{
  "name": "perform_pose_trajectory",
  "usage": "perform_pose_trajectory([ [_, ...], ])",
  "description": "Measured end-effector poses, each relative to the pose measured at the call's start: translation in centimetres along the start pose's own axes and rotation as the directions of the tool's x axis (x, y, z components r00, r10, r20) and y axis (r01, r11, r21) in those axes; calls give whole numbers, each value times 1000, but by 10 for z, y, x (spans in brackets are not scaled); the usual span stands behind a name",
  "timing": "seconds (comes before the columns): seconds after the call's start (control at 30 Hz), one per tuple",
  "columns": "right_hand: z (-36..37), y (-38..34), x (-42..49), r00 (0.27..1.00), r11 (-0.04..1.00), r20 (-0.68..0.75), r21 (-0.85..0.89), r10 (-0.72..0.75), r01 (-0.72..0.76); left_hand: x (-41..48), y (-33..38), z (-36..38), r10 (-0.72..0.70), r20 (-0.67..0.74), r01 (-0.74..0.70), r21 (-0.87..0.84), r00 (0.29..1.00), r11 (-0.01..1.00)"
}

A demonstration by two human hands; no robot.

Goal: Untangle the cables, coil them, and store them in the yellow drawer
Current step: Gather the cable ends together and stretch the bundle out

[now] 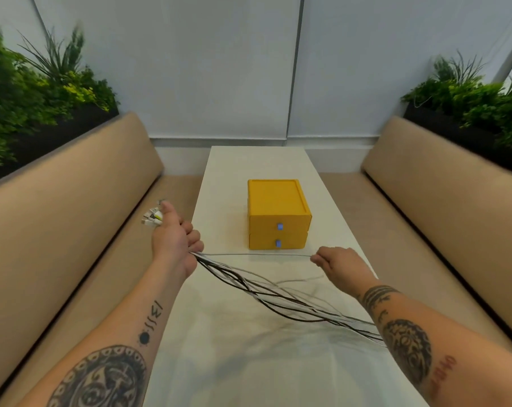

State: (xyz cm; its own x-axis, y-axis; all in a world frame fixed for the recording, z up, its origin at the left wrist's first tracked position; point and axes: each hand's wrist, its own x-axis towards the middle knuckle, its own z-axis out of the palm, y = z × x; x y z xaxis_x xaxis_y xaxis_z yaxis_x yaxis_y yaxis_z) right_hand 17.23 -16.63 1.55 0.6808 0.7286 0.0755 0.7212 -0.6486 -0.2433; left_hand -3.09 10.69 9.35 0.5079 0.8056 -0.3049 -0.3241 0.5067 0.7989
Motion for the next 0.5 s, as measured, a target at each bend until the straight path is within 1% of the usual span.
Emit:
perform_pose_trajectory([
  [0.07,-6,15,-8,998,989,-46,-142,31,-37,6,2,-7,-3,-20,2,-21,1000,1000],
  [0.13,-8,29,-12,985,959,-117,-239,128,-153,10,1,-12,0,-35,0,-9,999,1000],
  [0.23,-3,56,-15,928,903,-246,-261,280,-342,12,-2,-15,12,-50,-12,5,999,1000],
  [0.3,-6,71,-21,892,854,-266,-287,364,-434,12,-3,-18,12,-61,-12,3,998,1000],
  [0.33,-9,74,-23,890,831,-235,-326,390,-451,13,-4,-18,10,-65,-10,-2,998,1000],
  [0.4,-9,67,-25,907,815,-118,-405,403,-415,12,-6,-16,1,-79,-1,2,997,1000],
  [0.47,-3,50,-23,912,818,81,-480,401,-317,9,-12,-9,-8,-78,9,15,997,1000],
  [0.5,2,40,-21,890,825,201,-498,408,-266,7,-14,-5,-7,-76,9,20,997,1000],
])
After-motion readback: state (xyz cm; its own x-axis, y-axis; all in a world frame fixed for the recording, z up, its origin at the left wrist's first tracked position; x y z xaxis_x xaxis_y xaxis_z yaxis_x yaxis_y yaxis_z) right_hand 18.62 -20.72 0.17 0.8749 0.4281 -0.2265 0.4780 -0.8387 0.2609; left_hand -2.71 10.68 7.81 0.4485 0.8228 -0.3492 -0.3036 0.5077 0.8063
